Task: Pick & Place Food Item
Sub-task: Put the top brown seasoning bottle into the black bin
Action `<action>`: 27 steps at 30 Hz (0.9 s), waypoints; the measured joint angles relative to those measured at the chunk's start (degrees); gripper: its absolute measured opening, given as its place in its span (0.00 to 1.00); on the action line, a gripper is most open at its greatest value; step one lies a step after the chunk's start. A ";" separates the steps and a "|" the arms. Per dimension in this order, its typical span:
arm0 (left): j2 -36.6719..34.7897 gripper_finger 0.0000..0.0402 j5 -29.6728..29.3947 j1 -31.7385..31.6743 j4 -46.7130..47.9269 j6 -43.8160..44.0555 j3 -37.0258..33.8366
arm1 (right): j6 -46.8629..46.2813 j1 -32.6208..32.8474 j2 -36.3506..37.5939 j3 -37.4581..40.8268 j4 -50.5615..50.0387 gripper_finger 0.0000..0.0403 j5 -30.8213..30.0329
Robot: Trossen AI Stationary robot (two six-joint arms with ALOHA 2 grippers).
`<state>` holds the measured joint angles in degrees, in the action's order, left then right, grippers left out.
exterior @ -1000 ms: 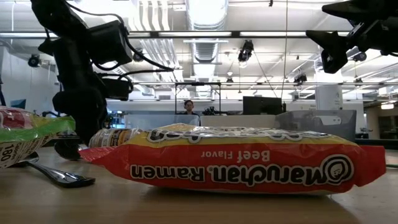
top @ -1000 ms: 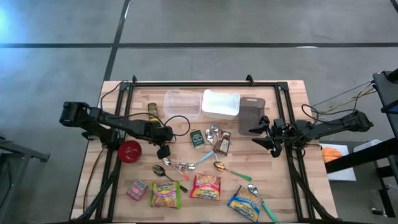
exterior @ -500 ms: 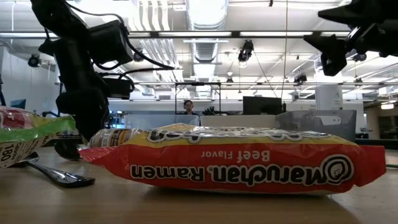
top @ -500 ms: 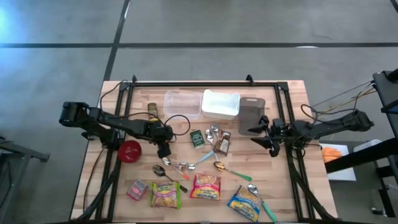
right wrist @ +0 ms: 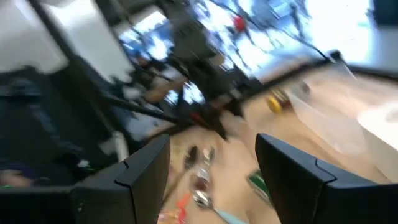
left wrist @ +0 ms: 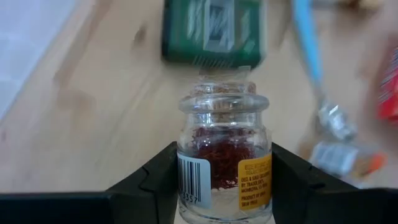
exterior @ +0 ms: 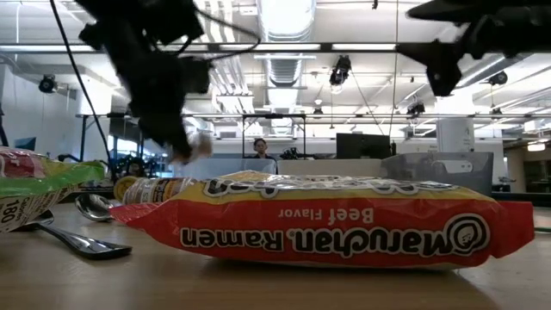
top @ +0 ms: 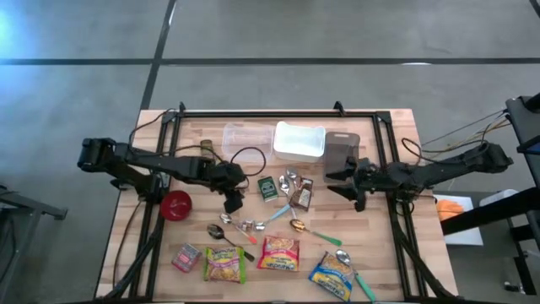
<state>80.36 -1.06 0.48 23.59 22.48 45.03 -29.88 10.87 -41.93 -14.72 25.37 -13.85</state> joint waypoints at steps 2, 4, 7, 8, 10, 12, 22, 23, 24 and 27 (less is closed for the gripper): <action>0.00 0.44 0.02 0.41 0.00 -1.30 2.24 | -2.87 -0.19 -4.99 -5.28 -7.20 0.58 -2.40; 0.00 0.44 0.10 0.81 0.18 -2.89 4.50 | -3.35 -0.69 -9.73 -11.37 -15.52 0.58 -2.47; 0.00 0.44 0.23 1.34 0.16 -4.71 7.20 | -2.76 -1.19 -16.45 -20.27 -23.57 0.58 -0.38; 0.00 0.44 0.25 1.51 0.09 -5.35 7.92 | -1.73 -1.39 -18.43 -23.14 -25.01 0.58 0.82; 0.00 0.44 0.69 1.86 -0.42 -7.16 9.19 | 1.42 -1.87 -21.93 -28.29 -27.23 0.58 4.22; 0.00 0.44 1.25 2.48 -1.26 -9.17 9.97 | 3.96 -2.15 -24.97 -32.97 -28.40 0.58 7.24; -1.08 0.44 3.44 6.94 -9.87 -15.50 10.11 | 8.24 -2.62 -36.01 -46.11 -34.68 0.58 10.06; -1.46 0.44 3.01 7.17 -10.43 -15.86 10.13 | 7.44 -2.65 -37.11 -46.80 -35.01 0.58 10.06; -1.83 0.44 2.71 7.32 -11.27 -16.35 10.13 | 6.67 -2.81 -38.13 -47.73 -35.11 0.58 10.12; -2.64 0.44 2.58 7.35 -13.25 -17.11 10.13 | 5.36 -3.04 -41.57 -50.53 -35.98 0.58 12.46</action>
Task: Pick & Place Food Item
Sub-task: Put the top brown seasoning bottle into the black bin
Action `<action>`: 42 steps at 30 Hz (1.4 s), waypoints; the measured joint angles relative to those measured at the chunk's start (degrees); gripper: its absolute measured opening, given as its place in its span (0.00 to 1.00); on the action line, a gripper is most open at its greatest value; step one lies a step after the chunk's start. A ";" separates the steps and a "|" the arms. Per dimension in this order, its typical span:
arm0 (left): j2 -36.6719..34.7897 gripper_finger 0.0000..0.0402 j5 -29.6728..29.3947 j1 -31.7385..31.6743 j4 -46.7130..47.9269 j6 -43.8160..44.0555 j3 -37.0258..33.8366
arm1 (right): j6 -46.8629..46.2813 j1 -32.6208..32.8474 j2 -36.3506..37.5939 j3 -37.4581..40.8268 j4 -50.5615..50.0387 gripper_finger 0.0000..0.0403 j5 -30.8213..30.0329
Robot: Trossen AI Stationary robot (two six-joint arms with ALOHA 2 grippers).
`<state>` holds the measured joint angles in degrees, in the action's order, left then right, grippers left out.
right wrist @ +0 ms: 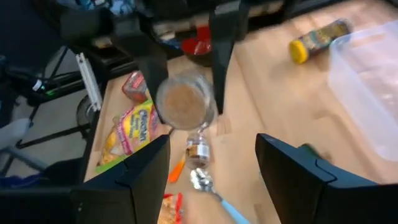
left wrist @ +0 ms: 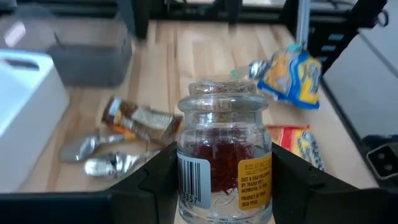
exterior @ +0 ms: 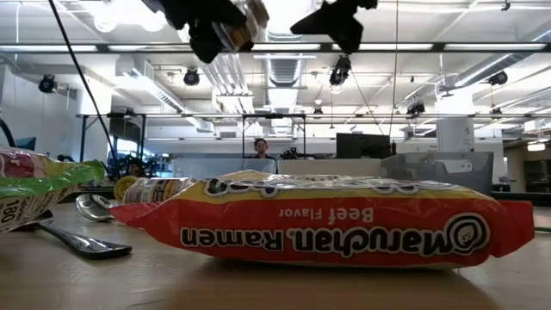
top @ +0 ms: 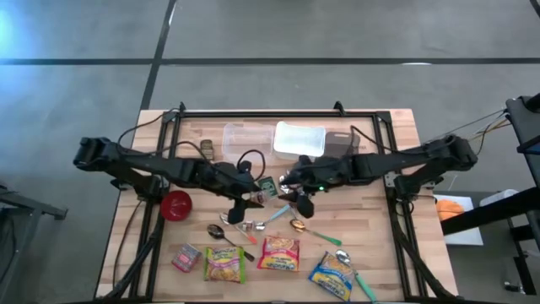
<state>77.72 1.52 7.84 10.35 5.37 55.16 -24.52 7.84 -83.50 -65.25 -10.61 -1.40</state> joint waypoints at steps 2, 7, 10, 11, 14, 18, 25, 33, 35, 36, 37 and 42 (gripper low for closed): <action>-0.05 0.44 0.00 0.00 -0.08 -0.20 0.11 | -0.61 -0.02 -2.30 -2.31 0.24 0.58 1.11; -0.05 0.44 0.00 0.00 -0.57 -0.94 -0.02 | 0.06 -0.57 -6.61 -7.96 -2.86 0.58 1.42; -0.05 0.44 -0.03 0.00 -0.18 -0.92 -0.02 | 1.17 -0.68 -8.22 -10.30 -2.91 0.58 1.59; -0.05 0.44 -0.02 0.00 -0.47 -0.92 -0.02 | 1.44 -0.65 -8.61 -10.86 -3.20 0.58 1.69; -0.05 0.44 0.00 0.00 -0.60 -0.96 -0.02 | 1.57 -0.57 -9.68 -12.53 -4.63 0.58 1.98; -0.05 0.44 -0.13 -0.01 -1.53 -1.14 -0.02 | 1.61 -0.61 -10.52 -13.14 -5.57 0.58 2.09; -0.03 0.44 -0.02 0.00 -2.18 -2.05 0.02 | 1.59 -0.59 -10.21 -12.99 -5.49 0.58 2.08; -0.01 0.44 0.00 0.00 -3.49 -2.23 -0.07 | 2.19 -0.59 -10.37 -13.08 -5.30 0.56 2.00; -0.01 0.44 0.01 -0.04 -3.50 -2.22 -0.04 | 2.26 -0.59 -10.37 -13.08 -5.31 0.52 1.84; -0.01 0.44 -0.02 -0.04 -3.48 -2.05 -0.04 | 2.39 -0.57 -10.37 -13.08 -5.33 0.49 1.58; -0.01 0.44 -0.08 -0.04 -3.49 -1.74 -0.06 | 2.58 -0.57 -10.37 -13.08 -5.44 0.46 1.26; -0.01 0.44 -0.20 -0.06 -3.67 -1.42 -0.11 | 2.87 -0.57 -10.37 -13.08 -5.51 0.42 0.84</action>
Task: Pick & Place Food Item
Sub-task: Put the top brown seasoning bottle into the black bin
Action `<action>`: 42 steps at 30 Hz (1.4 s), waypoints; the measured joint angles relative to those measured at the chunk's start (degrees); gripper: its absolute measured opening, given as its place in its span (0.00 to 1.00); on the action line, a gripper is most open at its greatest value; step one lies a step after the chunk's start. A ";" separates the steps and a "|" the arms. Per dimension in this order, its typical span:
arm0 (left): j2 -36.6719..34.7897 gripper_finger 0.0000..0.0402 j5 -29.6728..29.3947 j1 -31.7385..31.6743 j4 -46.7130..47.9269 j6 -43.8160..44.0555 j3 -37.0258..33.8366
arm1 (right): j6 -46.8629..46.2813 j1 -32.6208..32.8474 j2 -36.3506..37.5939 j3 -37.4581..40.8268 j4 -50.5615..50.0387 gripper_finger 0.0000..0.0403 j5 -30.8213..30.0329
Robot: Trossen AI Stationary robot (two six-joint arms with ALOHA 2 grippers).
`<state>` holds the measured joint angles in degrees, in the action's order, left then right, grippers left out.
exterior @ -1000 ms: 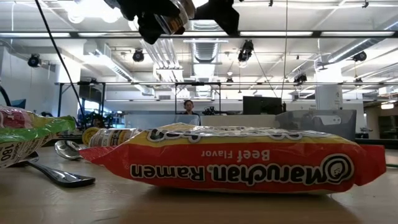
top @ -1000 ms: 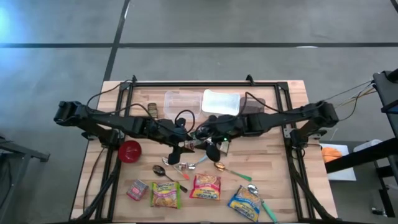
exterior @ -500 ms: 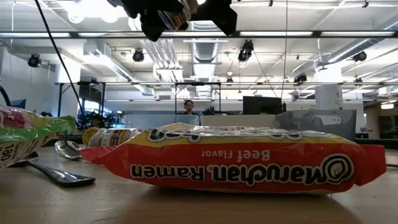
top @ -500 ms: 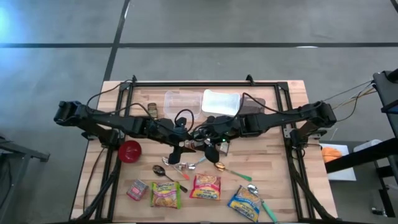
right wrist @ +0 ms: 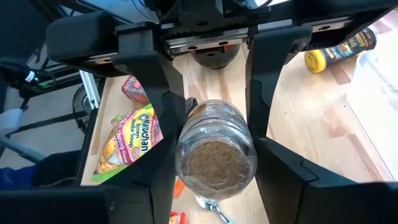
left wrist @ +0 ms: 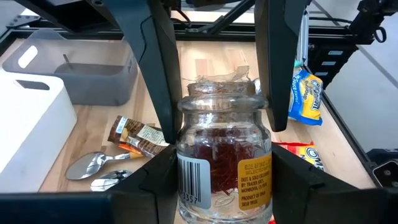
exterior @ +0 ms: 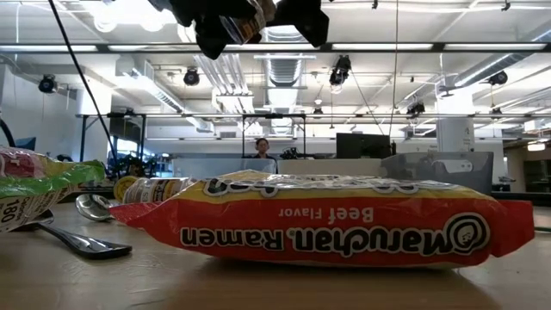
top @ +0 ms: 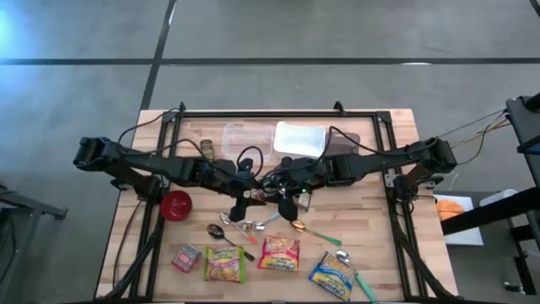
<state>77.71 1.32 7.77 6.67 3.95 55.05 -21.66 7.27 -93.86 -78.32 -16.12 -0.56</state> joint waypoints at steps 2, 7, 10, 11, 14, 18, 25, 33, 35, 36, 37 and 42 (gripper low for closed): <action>0.00 0.44 0.02 0.02 -0.19 0.74 0.00 | 0.14 0.00 0.00 0.00 0.04 0.42 0.16; 0.00 0.48 0.05 0.02 -0.36 0.75 0.00 | 0.48 0.00 0.02 0.00 0.12 0.42 0.30; 0.00 0.61 0.64 0.06 -1.00 0.44 0.07 | 0.68 -0.02 0.02 -0.09 0.61 0.42 0.78; 0.00 0.66 0.81 0.07 -1.09 0.57 0.07 | 0.64 -0.02 0.02 -0.09 0.57 0.42 0.72; 0.00 0.77 0.81 0.09 -1.05 1.92 0.07 | 0.65 -0.04 0.02 -0.09 0.40 0.42 0.52; 0.00 0.85 0.65 0.08 -1.06 3.31 0.07 | 0.60 -0.11 0.14 -0.07 0.22 0.42 0.35; 0.00 0.88 0.05 0.00 -0.50 4.87 0.13 | 0.47 -0.09 0.51 0.02 -0.44 0.42 0.46; -0.95 0.88 -1.13 -0.06 1.06 5.11 0.20 | -0.41 -0.27 2.48 0.02 -5.04 0.42 -3.61; -2.06 0.88 -1.31 -0.20 2.14 5.43 0.11 | -0.45 -0.42 3.41 0.02 -6.31 0.42 -3.78; -2.58 0.88 -1.30 -0.26 3.27 5.56 0.13 | -0.44 -0.51 3.97 0.02 -7.30 0.42 -4.17; -3.23 0.88 -1.11 -0.44 4.11 5.81 0.13 | -0.43 -0.61 4.42 0.02 -8.44 0.42 -5.13; -7.08 0.88 -1.79 -0.87 8.88 7.06 0.02 | -1.27 -2.15 8.19 0.02 -14.53 0.42 -8.90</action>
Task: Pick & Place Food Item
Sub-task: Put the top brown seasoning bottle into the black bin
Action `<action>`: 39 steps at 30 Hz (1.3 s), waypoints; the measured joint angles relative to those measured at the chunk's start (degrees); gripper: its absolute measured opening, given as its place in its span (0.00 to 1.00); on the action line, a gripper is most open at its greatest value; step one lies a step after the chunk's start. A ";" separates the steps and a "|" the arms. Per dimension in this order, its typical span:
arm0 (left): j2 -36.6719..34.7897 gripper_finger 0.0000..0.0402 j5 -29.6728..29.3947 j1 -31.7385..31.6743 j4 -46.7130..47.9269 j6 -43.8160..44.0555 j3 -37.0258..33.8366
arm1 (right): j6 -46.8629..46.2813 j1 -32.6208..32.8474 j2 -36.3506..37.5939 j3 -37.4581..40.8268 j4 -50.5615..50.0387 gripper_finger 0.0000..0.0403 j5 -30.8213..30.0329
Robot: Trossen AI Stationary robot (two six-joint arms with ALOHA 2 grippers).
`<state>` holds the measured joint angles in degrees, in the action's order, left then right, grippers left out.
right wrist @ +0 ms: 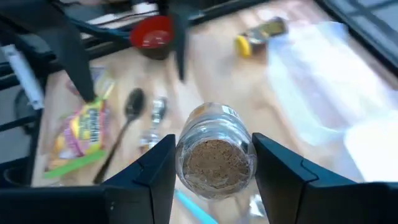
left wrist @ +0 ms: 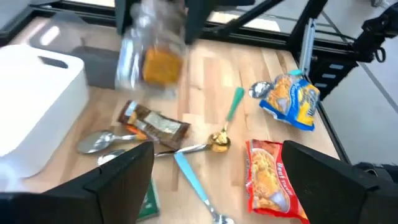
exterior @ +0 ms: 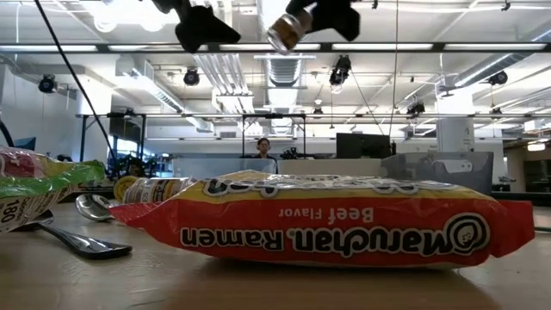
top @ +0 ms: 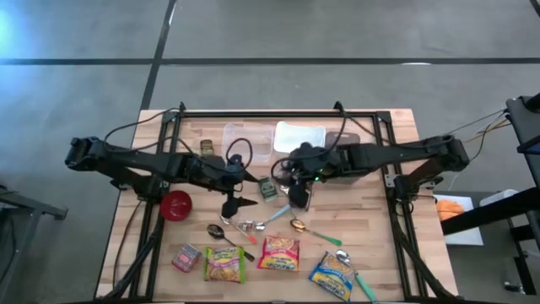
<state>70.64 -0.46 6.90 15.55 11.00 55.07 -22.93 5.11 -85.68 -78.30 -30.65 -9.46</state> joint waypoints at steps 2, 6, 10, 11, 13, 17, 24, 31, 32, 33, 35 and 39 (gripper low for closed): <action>-1.52 0.88 -0.20 -0.05 1.46 0.02 0.00 | -1.36 -1.12 1.68 0.00 -4.48 0.42 -1.47; -4.73 0.88 -0.18 -0.03 4.75 0.36 -0.02 | -5.67 -4.42 4.99 0.00 -14.01 0.42 -2.76; -7.51 0.88 -0.66 -0.12 7.56 1.04 -0.05 | -10.43 -8.80 7.50 0.00 -23.53 0.42 -2.82; -8.18 0.88 -0.70 -0.14 7.98 1.03 -0.09 | -11.41 -9.94 8.07 0.00 -25.54 0.42 -2.79; -9.32 0.88 -0.65 -0.13 8.56 1.05 -0.09 | -13.23 -12.73 8.73 0.00 -30.08 0.42 -2.69; -10.69 0.88 -0.66 -0.14 10.56 1.05 -0.09 | -14.62 -18.71 8.89 0.00 -36.22 0.42 -2.54; -10.91 0.88 -0.64 -0.09 11.13 1.05 -0.11 | -12.01 -30.82 5.84 1.31 -37.75 0.42 1.61; -10.91 0.88 -0.64 -0.09 11.13 1.05 -0.11 | -6.51 -40.28 -0.02 4.92 -37.71 0.42 3.97; -10.91 0.88 -0.64 -0.09 11.15 1.05 -0.11 | -5.76 -41.12 -0.62 5.34 -37.15 0.42 3.95; -10.91 0.88 -0.64 -0.09 11.15 1.05 -0.11 | -5.43 -41.77 -1.17 5.83 -35.96 0.42 3.96; -10.91 0.88 -0.64 -0.09 11.12 1.05 -0.11 | -4.20 -42.52 -2.08 7.08 -32.27 0.42 4.86; -10.91 0.88 -0.64 -0.09 11.15 1.05 -0.11 | -2.32 -42.61 -3.41 9.37 -29.14 0.42 6.59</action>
<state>59.72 -1.10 6.81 26.70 12.05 54.96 -25.25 -37.50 -89.09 -68.94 -59.79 -2.87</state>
